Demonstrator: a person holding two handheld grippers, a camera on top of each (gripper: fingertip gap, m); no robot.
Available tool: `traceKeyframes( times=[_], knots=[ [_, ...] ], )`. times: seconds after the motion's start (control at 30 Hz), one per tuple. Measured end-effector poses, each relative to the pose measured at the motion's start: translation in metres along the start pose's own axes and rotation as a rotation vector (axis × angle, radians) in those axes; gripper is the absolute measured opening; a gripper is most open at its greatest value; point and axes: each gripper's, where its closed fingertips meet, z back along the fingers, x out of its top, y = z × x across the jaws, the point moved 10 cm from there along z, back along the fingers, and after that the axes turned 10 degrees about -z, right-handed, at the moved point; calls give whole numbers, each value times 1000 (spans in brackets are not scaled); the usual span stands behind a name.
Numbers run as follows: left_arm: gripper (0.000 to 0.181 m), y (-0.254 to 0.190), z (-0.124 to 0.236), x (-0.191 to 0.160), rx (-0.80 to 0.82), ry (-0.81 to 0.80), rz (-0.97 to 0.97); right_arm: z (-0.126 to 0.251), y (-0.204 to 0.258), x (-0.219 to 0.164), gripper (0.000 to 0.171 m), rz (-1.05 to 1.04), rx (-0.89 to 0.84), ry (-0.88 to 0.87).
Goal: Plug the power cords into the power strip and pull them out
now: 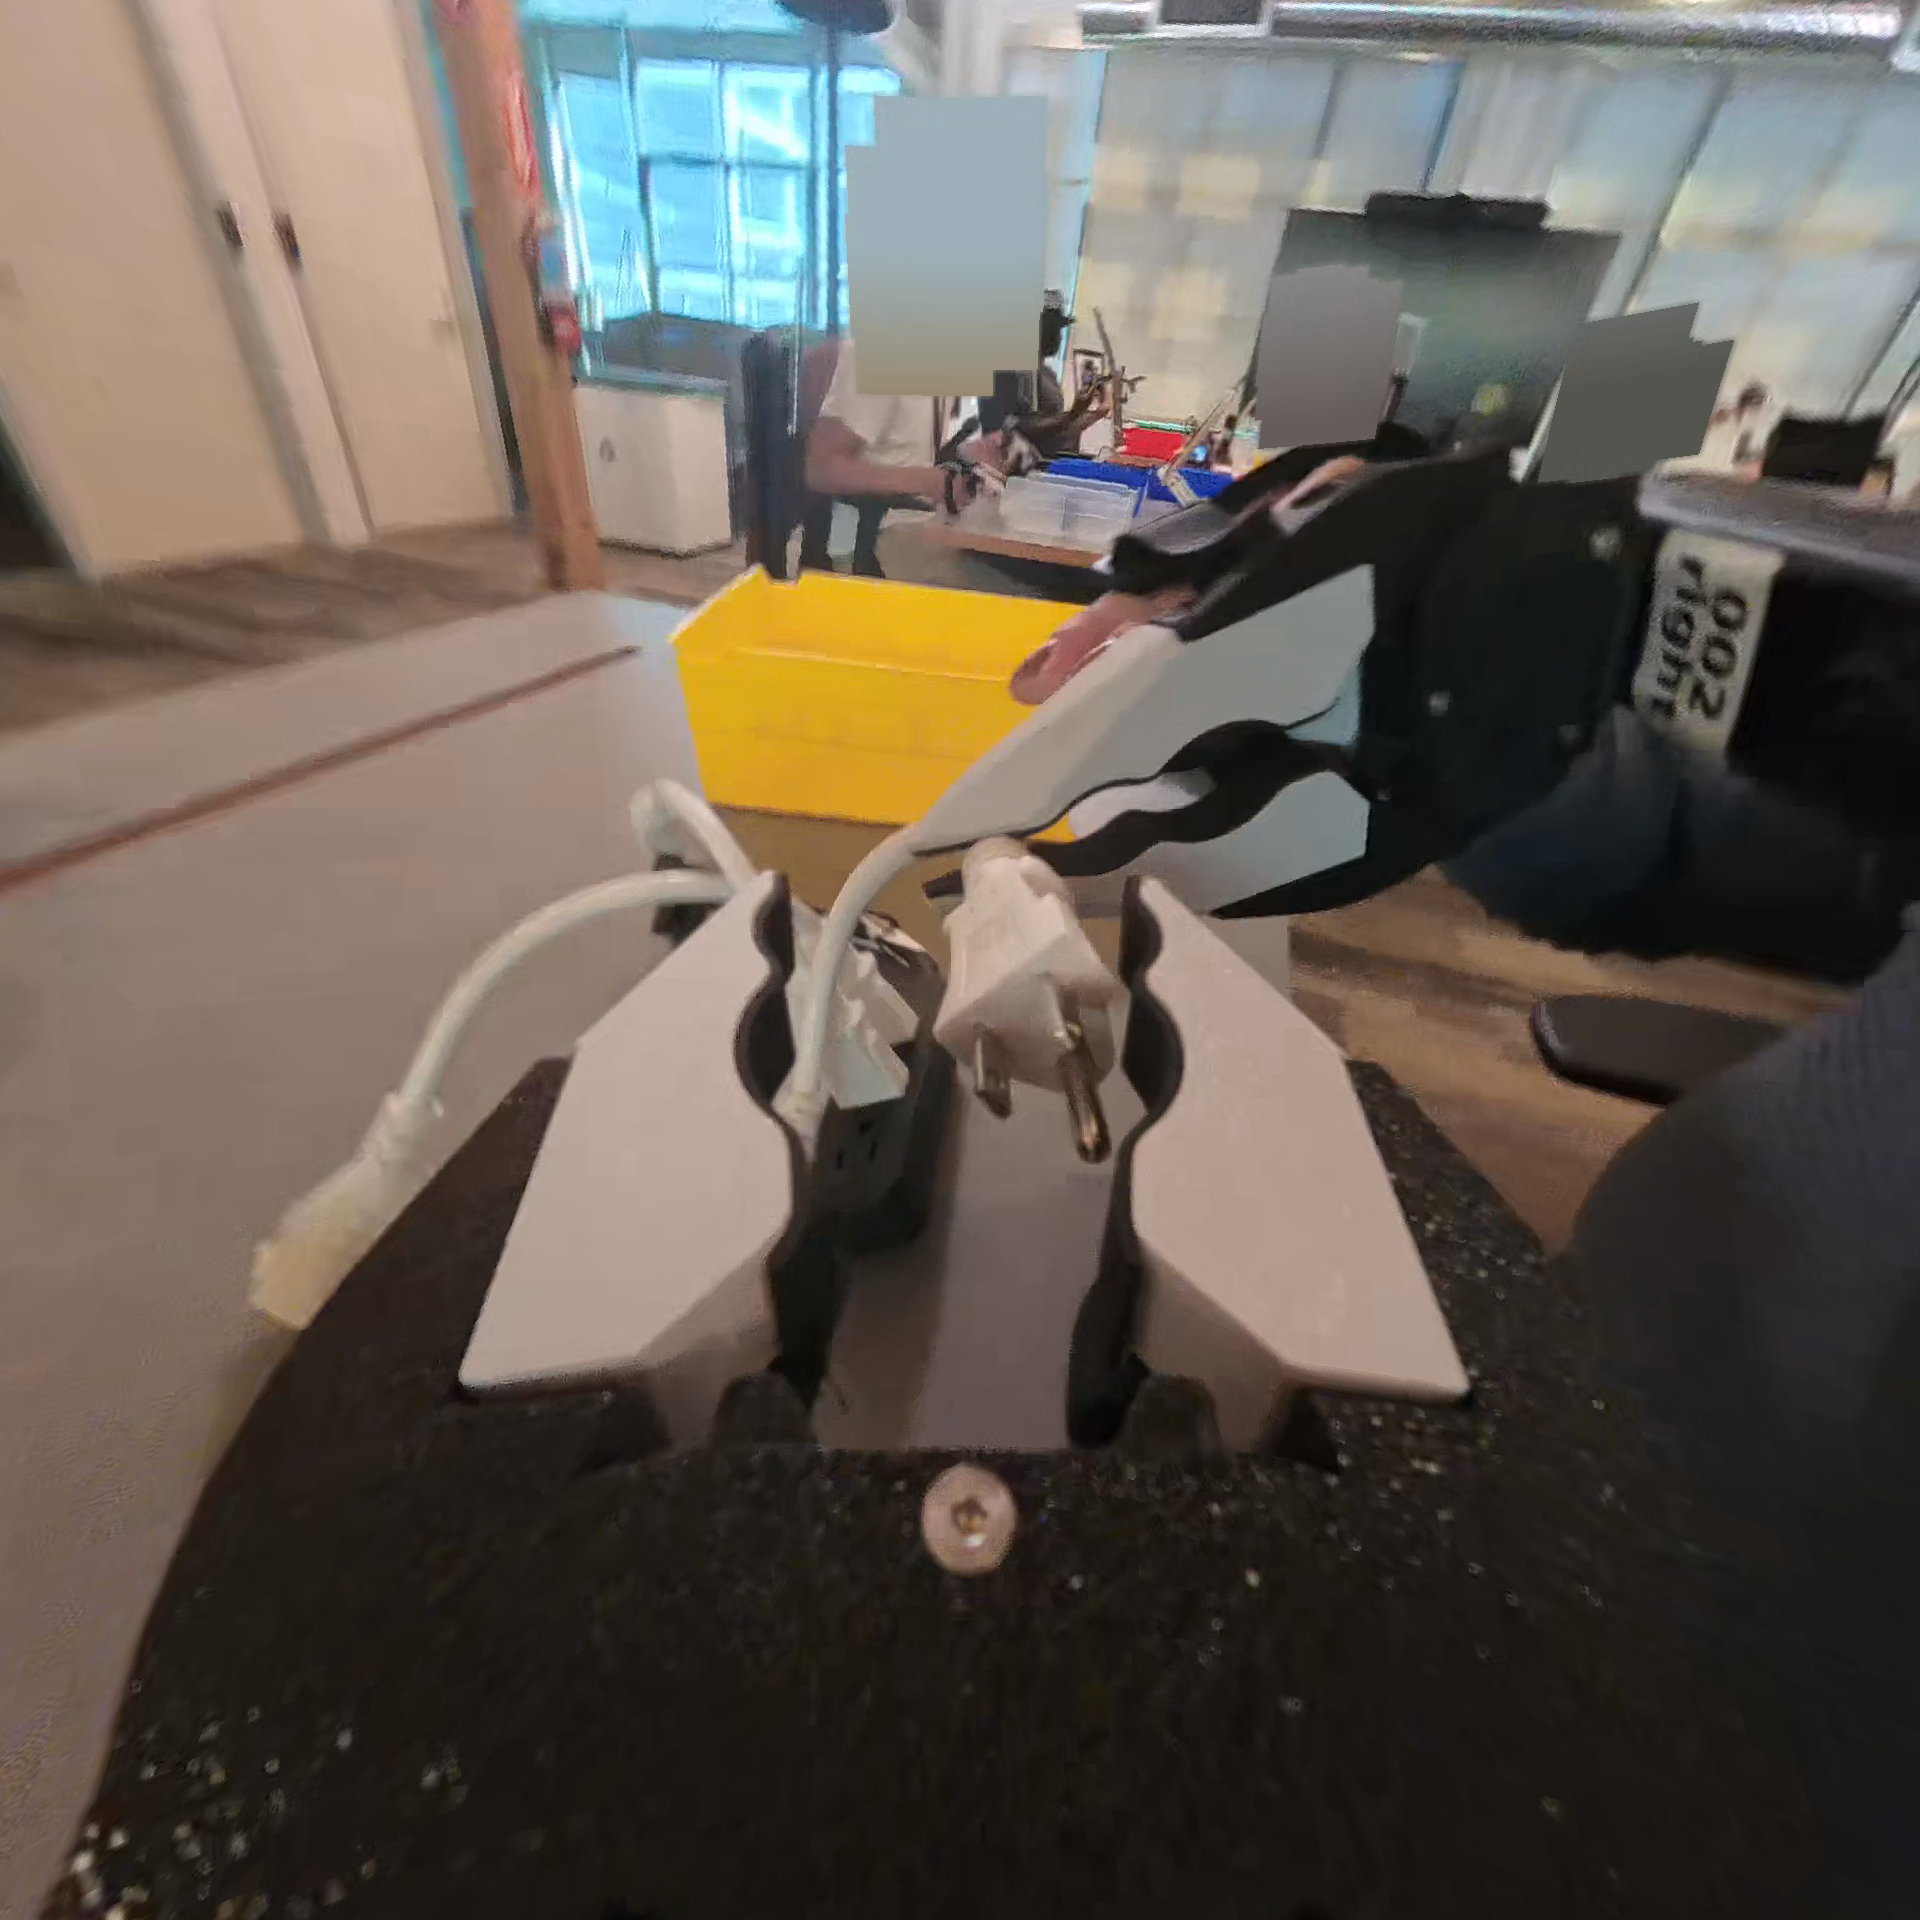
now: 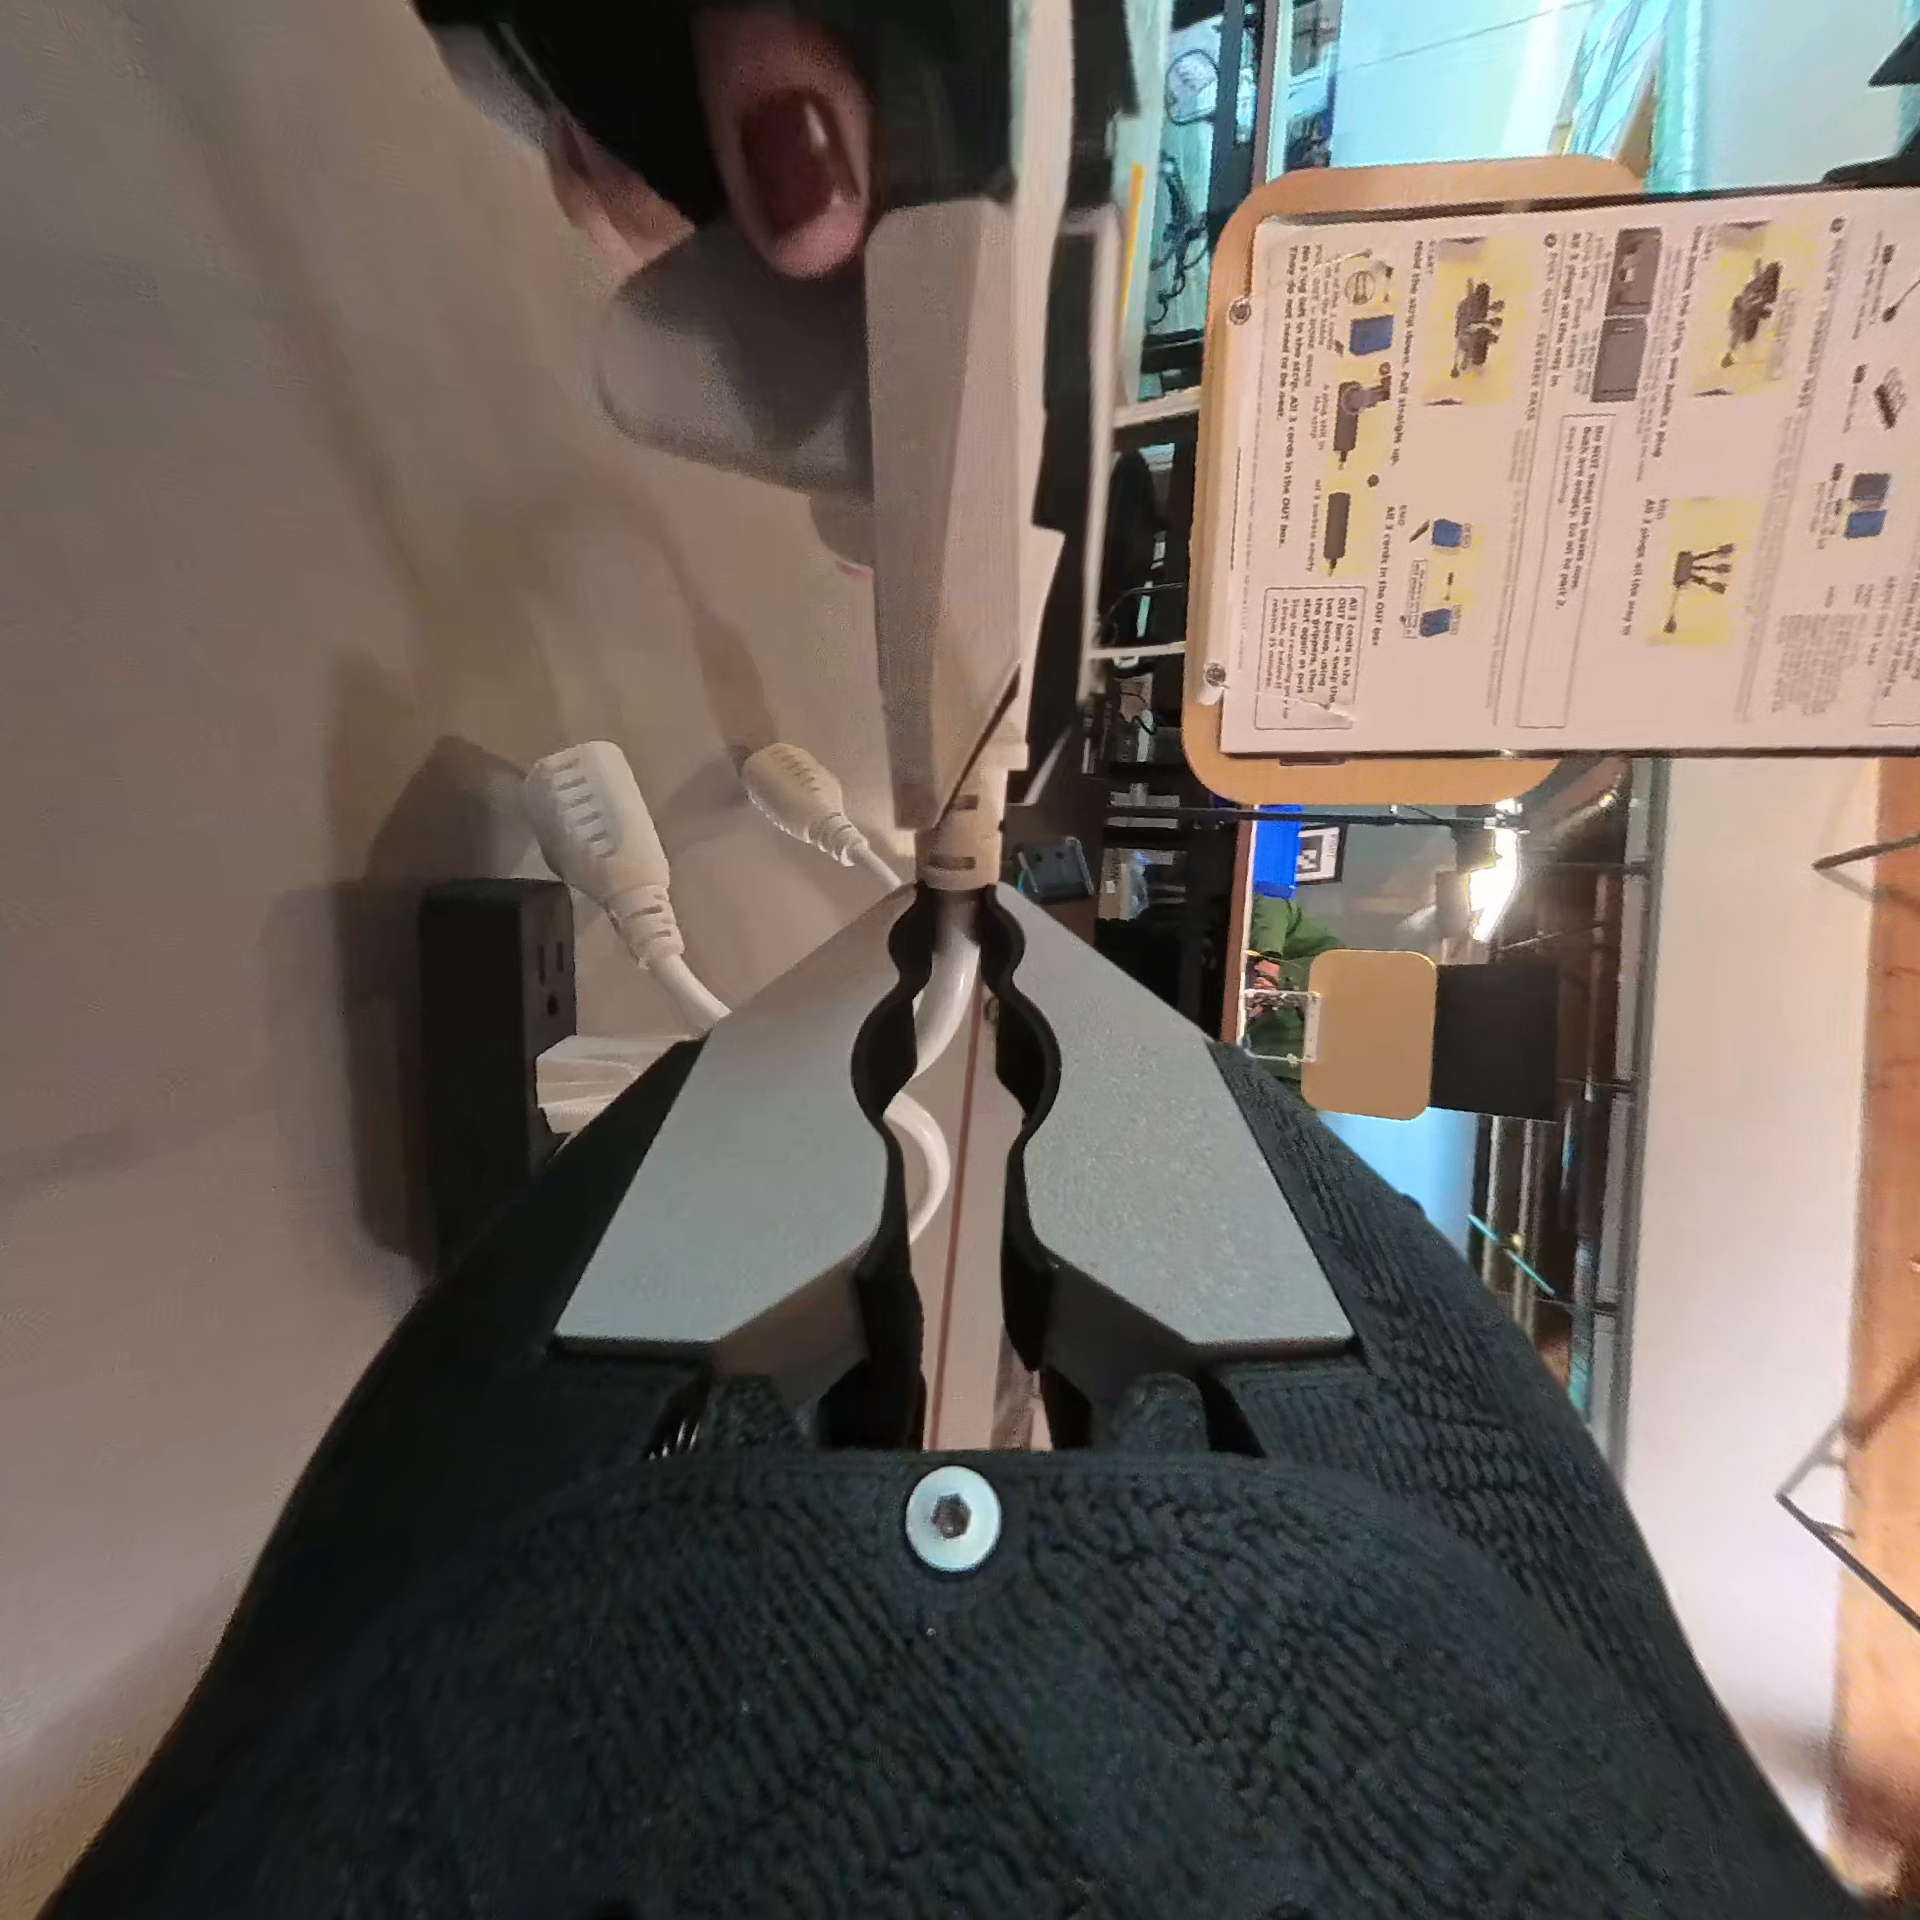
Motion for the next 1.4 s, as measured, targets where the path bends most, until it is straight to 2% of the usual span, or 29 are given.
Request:
traceKeyframes(
  times=[0.07,0.2,0.23,0.3,0.4,0.47,0.53,0.6,0.67,0.77,0.83,0.97,1.07,1.13,1.23,1.33,1.4],
  knots=[
    [74,1,1,-6,-47,32,136,-2,2,2,6,8,-12,-10],
    [47,4,6,-16,-160,-33,350,-4,10,4,6,66,-51,-38],
    [30,4,7,-18,-195,-61,392,-5,12,5,6,92,-70,-37],
    [26,7,10,-24,-209,-85,424,-7,17,6,5,110,-99,-48],
    [25,9,16,-29,-193,-130,394,-9,19,5,7,-15,-132,-96],
    [24,14,23,-30,-133,-180,360,-5,11,-2,21,-227,-154,-127],
    [24,21,30,-29,-83,-231,350,4,4,-10,17,-574,-87,-257],
    [24,26,35,-27,-55,-291,341,6,2,-17,13,-940,123,-395],
    [24,26,38,-23,-40,-347,309,-6,4,-26,15,-1229,378,-426],
    [24,23,36,-15,-55,-424,254,-31,-2,-33,42,-1593,722,-547],
    [24,19,32,-11,-72,-459,206,-44,-11,-35,47,-1731,843,-710],
    [24,9,22,-7,-78,-499,72,-45,-32,-29,42,-1678,877,-956],
    [24,3,16,-5,-93,-592,-10,-41,-41,-17,39,-1580,860,-969],
    [24,0,12,-1,-93,-669,-44,-38,-45,-10,26,-1523,862,-979],
    [24,-4,7,3,-60,-734,-105,-28,-50,-7,19,-1442,790,-1041],
    [47,-3,0,4,-119,-721,-45,-16,-55,-9,13,-1280,652,-959],
    [61,4,-4,0,-164,-612,-1,-6,-60,-14,11,-1180,585,-888]
  ],
)
